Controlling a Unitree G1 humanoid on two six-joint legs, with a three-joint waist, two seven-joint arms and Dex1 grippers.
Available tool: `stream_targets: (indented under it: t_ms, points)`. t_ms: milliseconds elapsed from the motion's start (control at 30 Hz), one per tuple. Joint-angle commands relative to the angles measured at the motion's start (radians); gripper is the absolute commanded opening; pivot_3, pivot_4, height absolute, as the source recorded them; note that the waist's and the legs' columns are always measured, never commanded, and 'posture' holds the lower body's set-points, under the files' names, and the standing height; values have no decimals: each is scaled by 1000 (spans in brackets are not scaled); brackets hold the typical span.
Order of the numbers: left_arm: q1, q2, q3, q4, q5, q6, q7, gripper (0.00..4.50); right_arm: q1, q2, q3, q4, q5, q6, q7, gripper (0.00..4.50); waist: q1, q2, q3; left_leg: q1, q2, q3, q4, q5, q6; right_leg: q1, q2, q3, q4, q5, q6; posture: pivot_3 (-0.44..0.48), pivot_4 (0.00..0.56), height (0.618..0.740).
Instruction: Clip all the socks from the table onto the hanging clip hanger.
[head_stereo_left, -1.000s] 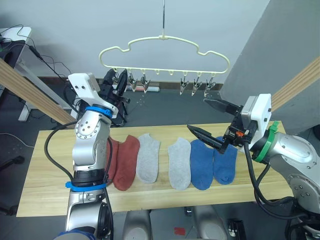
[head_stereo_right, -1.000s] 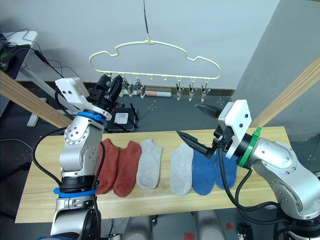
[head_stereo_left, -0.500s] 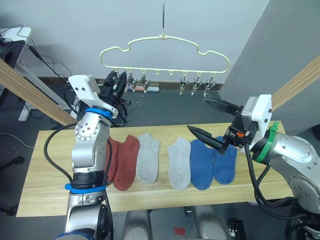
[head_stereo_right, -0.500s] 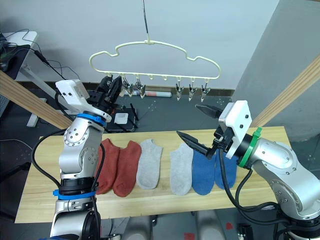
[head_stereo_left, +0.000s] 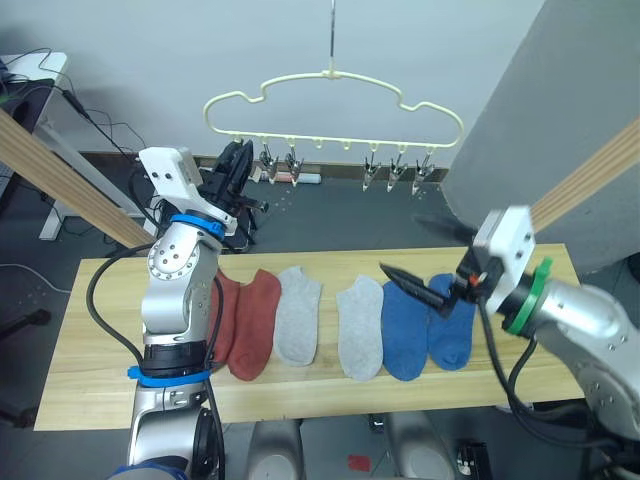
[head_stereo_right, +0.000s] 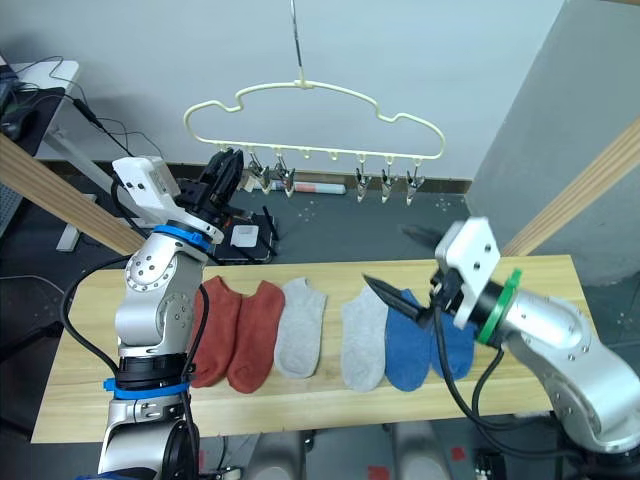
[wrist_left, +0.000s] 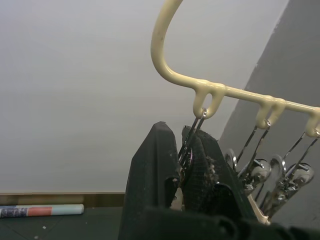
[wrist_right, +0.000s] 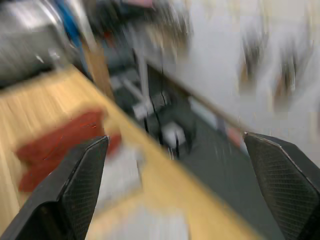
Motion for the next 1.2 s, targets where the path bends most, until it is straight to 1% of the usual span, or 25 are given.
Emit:
stream_targets:
  t_ms: [33,67,167,233,300,367,433,533,633,700,767,833,900,1033,1200]
  points:
    - [7,9,-16,-71,-13,13,-17,165,95,48,19,31,-130,-67,-94,4500,-3,0,0,0,-1,0,0,0,0,0,-1,0,0,0,1,-61,379,740]
    - [8,10,-16,-76,-14,18,-18,165,115,68,24,48,-159,-79,-119,4500,-3,0,0,0,-1,0,0,0,0,0,-1,0,0,-2,4,-58,384,740]
    - [11,14,-21,-83,-10,25,-26,165,156,118,48,124,-251,-126,-171,4500,-9,0,0,1,-1,0,1,0,0,0,-1,1,1,-3,5,-56,388,740]
    - [12,16,-19,-91,-10,28,-27,165,171,139,53,150,-281,-143,-182,4500,-9,0,0,2,-1,0,0,0,0,0,0,1,2,-3,5,-53,394,740]
    - [12,15,-19,-101,-16,45,-27,165,192,180,70,251,-328,-174,-213,4500,-9,0,1,2,0,-1,0,0,0,0,1,1,2,-3,5,-49,400,740]
    - [9,13,-17,-106,-29,74,-23,165,189,225,70,408,-386,-236,-265,4500,-8,0,1,2,0,-1,0,0,0,0,1,1,2,-3,5,-49,402,740]
    - [8,12,-15,-109,-32,88,-21,165,183,246,63,468,-416,-275,-276,4500,-8,3,2,2,0,0,0,0,0,0,1,2,2,-3,5,-49,402,740]
    - [10,20,-19,-116,-33,91,-34,165,144,242,59,546,-425,-292,-236,4500,-8,3,3,2,0,1,0,0,0,0,1,2,1,-3,5,-43,403,740]
    - [11,22,-20,-120,-34,94,-36,165,117,263,31,616,-406,-292,-228,4500,-8,3,3,2,0,1,0,0,0,0,1,2,2,-3,5,-39,403,740]
    - [13,24,-20,-124,-35,97,-36,165,110,275,19,632,-385,-282,-210,4500,-7,3,3,2,0,0,0,0,0,0,1,2,2,-3,5,-39,403,740]
    - [15,25,-18,-128,-37,102,-38,165,105,299,-2,630,-337,-233,-189,4500,-6,3,3,2,0,0,0,0,0,0,1,2,2,-3,5,-35,405,740]
    - [20,28,-17,-136,-43,114,-40,165,101,319,-24,629,-298,-183,-176,4145,-6,3,3,2,0,0,0,0,0,0,1,2,1,-3,5,-32,406,740]
    - [26,28,-16,-145,-55,128,-42,165,101,327,-36,627,-279,-145,-166,3601,-6,3,3,2,0,0,0,0,0,0,1,2,1,-3,5,-29,406,740]
    - [32,36,-10,-164,-84,167,-56,165,111,325,-41,614,-268,-105,-152,2200,-6,3,3,2,0,-1,0,0,0,1,1,1,2,-3,5,-27,406,740]
    - [44,52,-8,-192,-147,236,-85,165,136,271,0,583,-322,-150,-114,436,-6,3,3,2,0,-1,0,0,0,0,1,2,2,-3,5,-23,404,740]
